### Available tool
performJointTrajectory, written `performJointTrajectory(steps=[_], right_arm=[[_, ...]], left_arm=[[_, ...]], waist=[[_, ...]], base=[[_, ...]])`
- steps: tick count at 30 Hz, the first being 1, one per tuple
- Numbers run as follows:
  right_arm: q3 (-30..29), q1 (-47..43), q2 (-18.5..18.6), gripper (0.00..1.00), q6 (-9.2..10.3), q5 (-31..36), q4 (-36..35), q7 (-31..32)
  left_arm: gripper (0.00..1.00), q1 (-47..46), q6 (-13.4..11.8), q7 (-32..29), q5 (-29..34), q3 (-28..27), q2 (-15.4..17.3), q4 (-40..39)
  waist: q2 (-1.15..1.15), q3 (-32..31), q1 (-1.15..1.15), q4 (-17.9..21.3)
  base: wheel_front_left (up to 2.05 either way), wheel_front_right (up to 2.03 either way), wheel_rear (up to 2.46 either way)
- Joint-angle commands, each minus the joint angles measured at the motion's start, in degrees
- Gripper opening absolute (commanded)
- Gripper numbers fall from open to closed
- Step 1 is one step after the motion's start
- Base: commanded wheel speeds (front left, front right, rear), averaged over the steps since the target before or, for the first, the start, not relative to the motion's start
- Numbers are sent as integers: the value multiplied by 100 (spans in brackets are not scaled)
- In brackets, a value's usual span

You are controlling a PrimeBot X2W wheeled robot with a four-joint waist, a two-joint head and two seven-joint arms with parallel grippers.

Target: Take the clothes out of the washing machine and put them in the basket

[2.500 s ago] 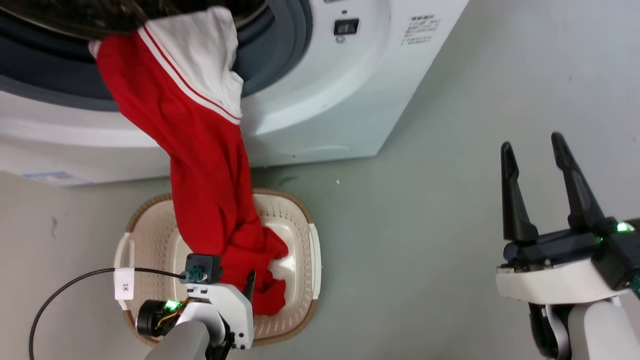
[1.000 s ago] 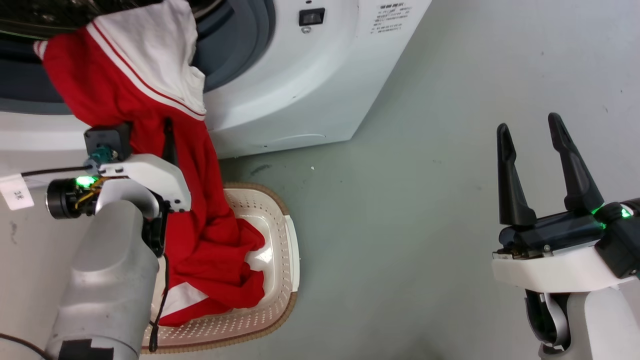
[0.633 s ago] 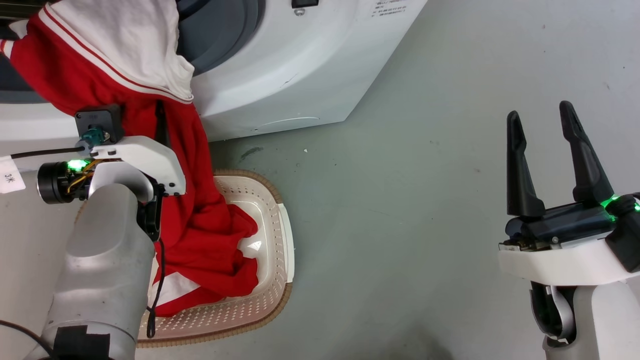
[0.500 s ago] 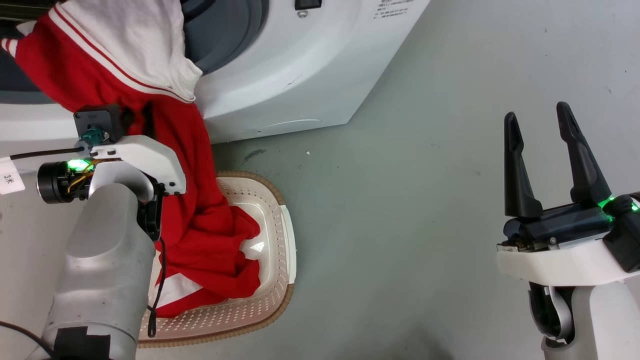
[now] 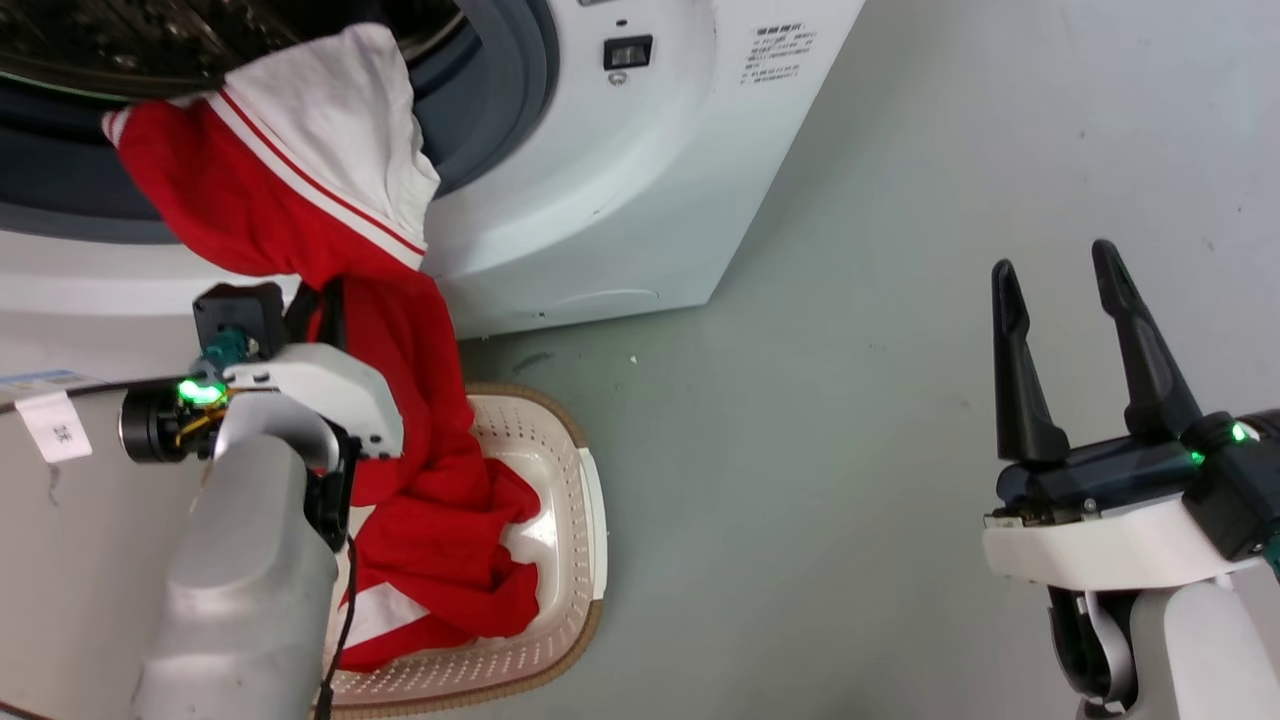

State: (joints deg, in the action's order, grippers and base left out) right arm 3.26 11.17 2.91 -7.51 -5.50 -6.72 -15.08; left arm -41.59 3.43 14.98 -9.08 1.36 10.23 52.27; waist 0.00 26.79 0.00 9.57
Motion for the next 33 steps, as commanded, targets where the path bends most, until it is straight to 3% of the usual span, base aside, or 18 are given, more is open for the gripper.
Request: performJointTrajectory(steps=[1,14,20,27,33], right_arm=[[-15,-109,-6,100,4,-19,37,-13],[57,-691,-6,100,4,91,188,-13],[78,-884,-6,100,4,117,221,-13],[88,-945,-7,100,4,153,172,-13],[68,-765,-7,100,4,175,84,-13]], left_arm=[[0,189,14,29,61,-11,-46,-131],[0,1849,184,25,477,251,-275,-1492],[0,2499,255,25,592,500,-337,-1771],[0,2908,323,25,534,694,-436,-1587],[0,2672,348,25,486,757,-441,-1107]], waist=[[0,-227,0,-42],[0,-1257,0,-284],[0,-1524,0,-347],[0,-1538,0,-352],[0,-1140,0,-311]], base=[[0,0,0],[0,0,0],[0,0,0],[0,0,0],[0,0,0]])
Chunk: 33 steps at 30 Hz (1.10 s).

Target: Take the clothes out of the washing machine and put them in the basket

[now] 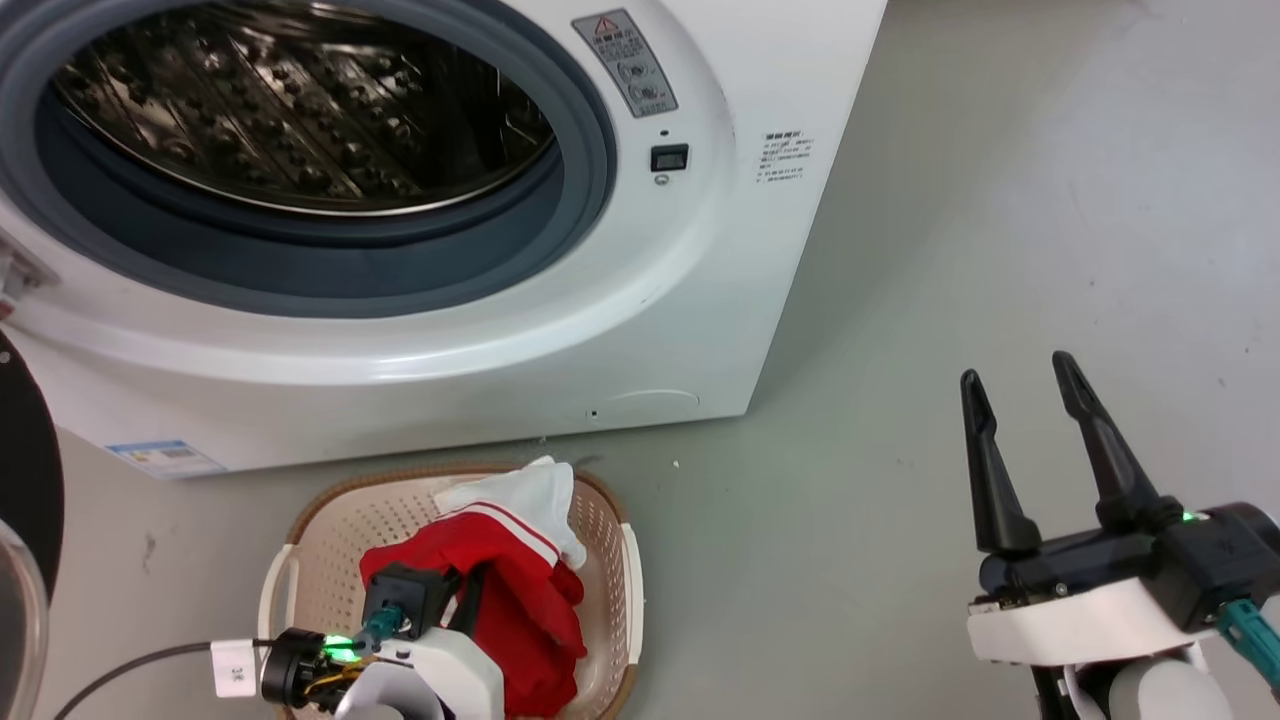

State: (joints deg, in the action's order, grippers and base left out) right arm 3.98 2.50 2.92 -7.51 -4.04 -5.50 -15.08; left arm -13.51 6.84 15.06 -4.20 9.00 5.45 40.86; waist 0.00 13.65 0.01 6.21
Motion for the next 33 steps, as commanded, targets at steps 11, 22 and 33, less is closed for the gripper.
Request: performJointTrajectory(steps=[11,22,33], right_arm=[[-173,735,-9,100,4,-64,-255,-13],[-351,1365,-9,100,4,-173,-543,-13],[-427,1678,-8,100,4,-219,-691,-13]], left_arm=[[0,-1370,35,16,84,140,328,1657],[0,-2736,-2,-88,320,462,567,2956],[0,-3372,-80,-476,590,866,625,3244]], waist=[[0,1637,-1,176],[0,2949,-1,184],[0,3602,-1,115]], base=[[0,0,0],[0,0,0],[0,0,0]])
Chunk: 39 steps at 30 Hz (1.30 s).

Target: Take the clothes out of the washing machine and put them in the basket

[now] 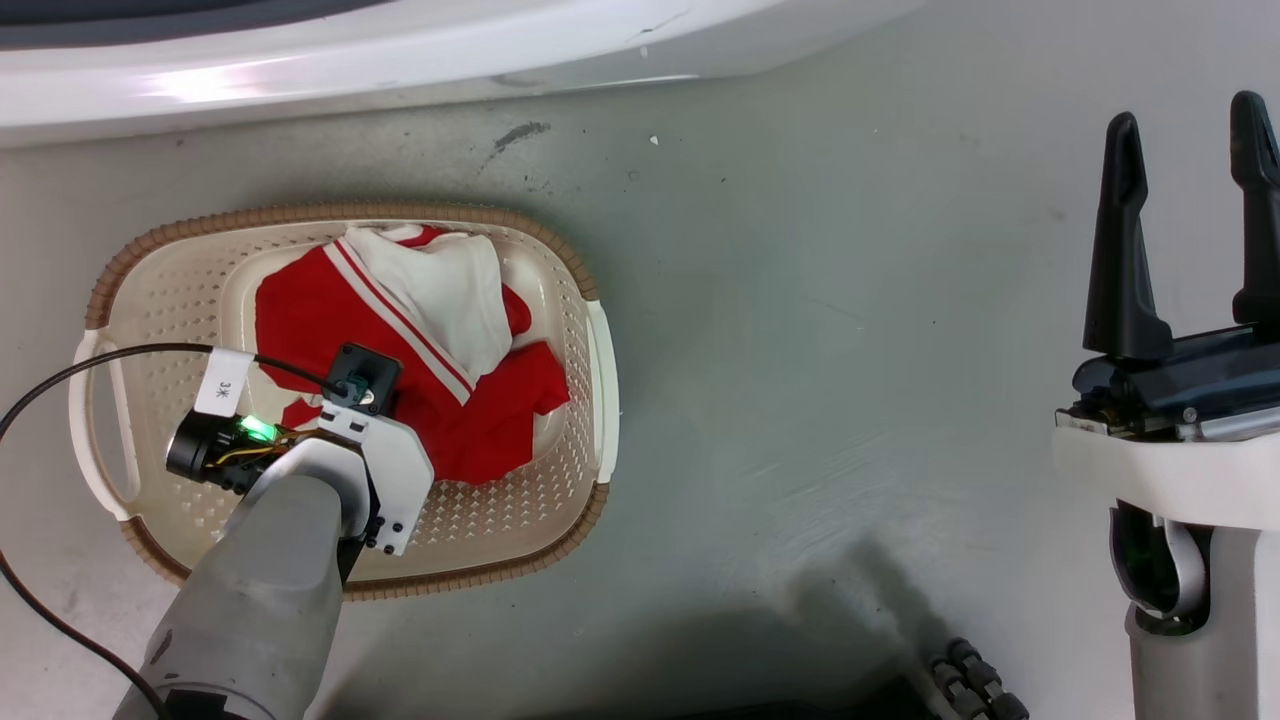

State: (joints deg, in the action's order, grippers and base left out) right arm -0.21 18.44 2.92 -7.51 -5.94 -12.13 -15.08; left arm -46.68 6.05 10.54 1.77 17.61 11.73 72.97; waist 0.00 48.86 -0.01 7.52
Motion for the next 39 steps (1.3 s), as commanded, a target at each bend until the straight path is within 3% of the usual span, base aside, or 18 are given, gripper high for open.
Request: performJointTrajectory(steps=[1,3,4,5,12,19,25,39], right_arm=[[-7,84,-8,100,4,-29,-27,-13],[2,93,-8,100,4,-32,-14,-13],[7,98,-8,100,4,-30,-1,-13],[18,98,-8,100,4,-29,20,-13],[94,-6,-8,100,4,-5,114,-13],[121,-289,-7,100,4,41,315,-13],[139,-701,-6,100,4,121,519,-14],[157,-1597,-8,100,4,219,878,-13]], left_arm=[[0,-55,-1,-25,-8,6,-2,33],[0,-79,6,-44,-28,29,-5,44],[27,-78,10,-60,-44,32,-10,50],[100,-63,1,-22,-17,58,-6,54],[100,202,-15,245,-152,70,-68,75],[100,623,17,460,-511,-150,-227,-76],[100,1261,-1,464,-704,-270,-297,-1072],[100,2899,-404,466,-893,-970,-482,-3364]], waist=[[0,81,1,-16],[0,96,1,-9],[0,89,1,-7],[0,65,1,-1],[0,-346,1,-36],[0,-1156,1,-185],[0,-1937,1,-333],[0,-3465,1,-512]], base=[[0,0,0],[0,0,0],[0,0,0],[0,0,0],[0,0,0],[0,0,0],[0,0,0],[0,0,0]])
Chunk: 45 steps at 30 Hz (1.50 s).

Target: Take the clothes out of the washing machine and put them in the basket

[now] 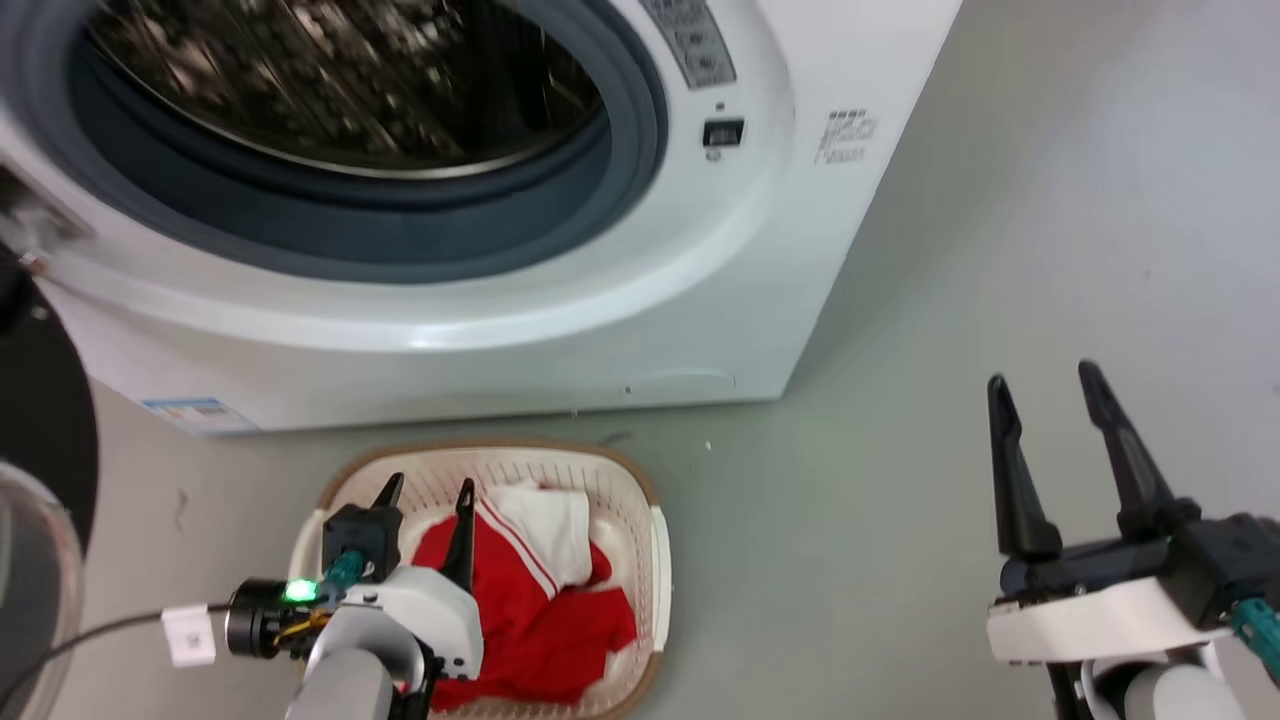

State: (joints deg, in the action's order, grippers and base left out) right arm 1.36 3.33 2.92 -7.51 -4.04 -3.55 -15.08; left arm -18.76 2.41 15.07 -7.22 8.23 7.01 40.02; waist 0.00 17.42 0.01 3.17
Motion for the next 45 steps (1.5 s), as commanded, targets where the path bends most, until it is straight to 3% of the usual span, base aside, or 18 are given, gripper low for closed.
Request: performJointTrajectory(steps=[1,16,24,31,45], right_arm=[[-5,-140,-7,100,4,40,36,-13],[-67,-756,-8,100,4,136,194,-13],[-137,-890,-8,100,4,194,253,-13],[-199,-940,-7,100,4,239,329,-13],[-241,-975,-7,100,4,170,492,-13]], left_arm=[[100,220,-68,14,18,-84,-29,-234],[100,1691,-483,14,392,-466,-316,-2353],[100,2089,-609,14,476,-483,-375,-3103],[100,2335,-678,14,410,-582,-401,-3289],[100,2421,-516,14,375,-773,-417,-3275]], waist=[[0,-413,-1,-88],[0,-1471,-1,-113],[0,-1685,-1,-130],[0,-1777,-1,-127],[0,-1855,-1,-148]], base=[[0,0,0],[0,0,0],[0,0,0],[0,0,0],[0,0,0]])
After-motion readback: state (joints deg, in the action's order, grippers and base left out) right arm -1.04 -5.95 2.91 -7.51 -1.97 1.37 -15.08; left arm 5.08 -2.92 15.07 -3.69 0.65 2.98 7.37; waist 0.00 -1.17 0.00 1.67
